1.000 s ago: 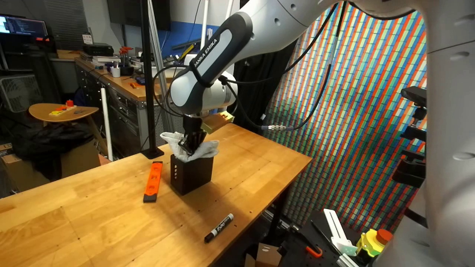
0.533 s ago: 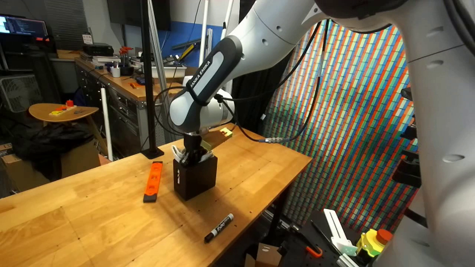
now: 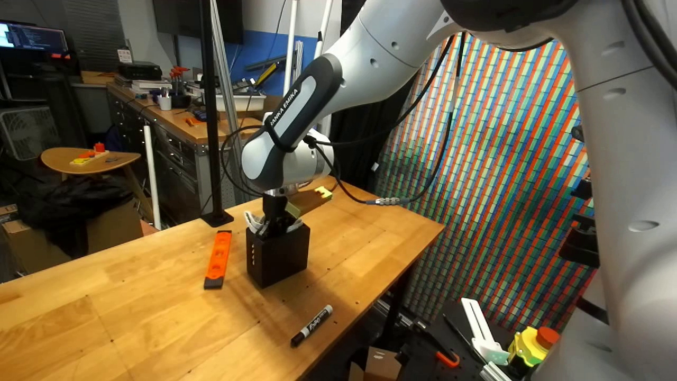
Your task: Put the towel into the box.
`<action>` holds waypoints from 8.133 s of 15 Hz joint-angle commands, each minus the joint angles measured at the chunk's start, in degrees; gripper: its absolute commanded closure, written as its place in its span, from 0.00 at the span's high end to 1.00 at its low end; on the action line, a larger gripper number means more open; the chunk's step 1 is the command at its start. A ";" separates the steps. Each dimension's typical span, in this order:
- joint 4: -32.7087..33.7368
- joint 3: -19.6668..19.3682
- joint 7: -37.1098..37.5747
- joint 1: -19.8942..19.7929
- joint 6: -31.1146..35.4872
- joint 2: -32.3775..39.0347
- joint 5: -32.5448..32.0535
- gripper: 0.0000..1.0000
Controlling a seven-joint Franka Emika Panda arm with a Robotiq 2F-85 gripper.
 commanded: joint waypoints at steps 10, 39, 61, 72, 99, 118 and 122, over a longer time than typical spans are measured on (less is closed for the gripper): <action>-0.98 -1.17 1.68 1.02 -1.18 -10.69 -2.46 0.01; 6.10 0.43 0.12 3.63 -0.97 -5.34 -4.47 0.01; -3.11 -0.59 4.04 0.59 -0.33 -10.74 -1.32 0.01; -4.59 0.42 4.35 0.97 -0.71 -9.80 -0.38 0.01; -2.65 0.59 4.45 -0.36 -1.33 -6.26 2.05 0.01; -4.21 0.56 6.39 5.80 -0.51 -14.35 -2.41 0.01; -3.98 0.38 5.82 5.48 -0.20 -13.62 -2.35 0.01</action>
